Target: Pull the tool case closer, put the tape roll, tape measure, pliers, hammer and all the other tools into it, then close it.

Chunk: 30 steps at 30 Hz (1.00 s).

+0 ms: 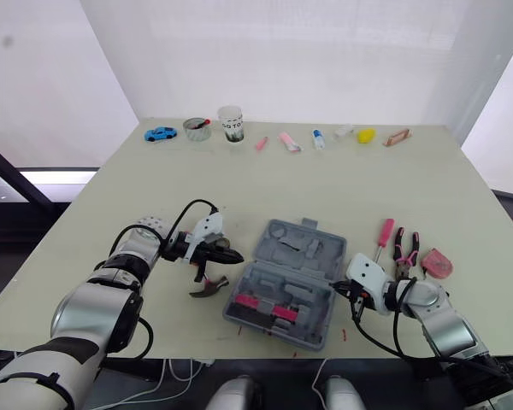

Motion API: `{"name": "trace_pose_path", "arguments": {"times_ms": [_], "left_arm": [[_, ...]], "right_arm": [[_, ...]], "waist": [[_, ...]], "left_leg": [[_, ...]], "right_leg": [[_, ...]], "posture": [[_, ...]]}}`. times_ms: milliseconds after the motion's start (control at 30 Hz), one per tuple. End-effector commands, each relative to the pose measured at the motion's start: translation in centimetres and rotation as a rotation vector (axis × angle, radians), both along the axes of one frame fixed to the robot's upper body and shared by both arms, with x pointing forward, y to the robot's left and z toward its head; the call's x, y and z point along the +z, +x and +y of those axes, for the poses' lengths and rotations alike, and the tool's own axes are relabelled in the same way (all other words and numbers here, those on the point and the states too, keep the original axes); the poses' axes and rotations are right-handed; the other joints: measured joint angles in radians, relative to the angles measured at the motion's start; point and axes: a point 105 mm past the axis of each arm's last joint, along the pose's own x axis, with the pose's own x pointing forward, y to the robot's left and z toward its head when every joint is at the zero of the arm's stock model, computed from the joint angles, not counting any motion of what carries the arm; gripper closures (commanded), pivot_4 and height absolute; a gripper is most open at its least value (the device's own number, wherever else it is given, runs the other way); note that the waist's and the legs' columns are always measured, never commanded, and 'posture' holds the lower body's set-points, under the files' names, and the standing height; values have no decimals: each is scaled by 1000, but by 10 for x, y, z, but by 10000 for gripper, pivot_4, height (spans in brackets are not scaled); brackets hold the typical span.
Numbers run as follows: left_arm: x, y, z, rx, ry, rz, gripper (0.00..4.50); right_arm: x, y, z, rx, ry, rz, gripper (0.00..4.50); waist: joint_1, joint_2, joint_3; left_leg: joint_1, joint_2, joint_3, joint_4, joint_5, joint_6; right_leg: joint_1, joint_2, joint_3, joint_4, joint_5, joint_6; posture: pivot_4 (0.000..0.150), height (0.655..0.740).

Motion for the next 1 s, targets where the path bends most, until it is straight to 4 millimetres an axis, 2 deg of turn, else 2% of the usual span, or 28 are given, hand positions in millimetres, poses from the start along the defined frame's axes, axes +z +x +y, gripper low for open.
{"name": "trace_pose_path", "arguments": {"times_ms": [33,533,800,1000], "left_arm": [[-2,-1,-1,-9,8,3,45000],[-13,3,-14,-25,77,-30,45000],[-15,8,-27,2,61,-49,45000],[-16,8,-30,-1,58,-45,45000]], "right_arm": [[6,1,5,16,9,-24,44589],[7,3,6,13,12,-31,44589],[6,3,7,10,15,-26,44589],[4,3,6,-7,40,-6,44589]], "waist": [[0,0,0],[0,0,0],[5,0,0],[5,0,0]], "left_leg": [[0,0,0,0,0,0],[0,0,0,0,0,0],[0,0,0,2,0,0],[0,0,0,3,0,0]], "right_leg": [[0,0,0,0,0,0],[0,0,0,0,0,0],[1,0,0,2,0,0],[2,0,0,2,0,1]], "posture": [[1500,7400],[1500,7400],[1500,7400],[1500,7400]]}}
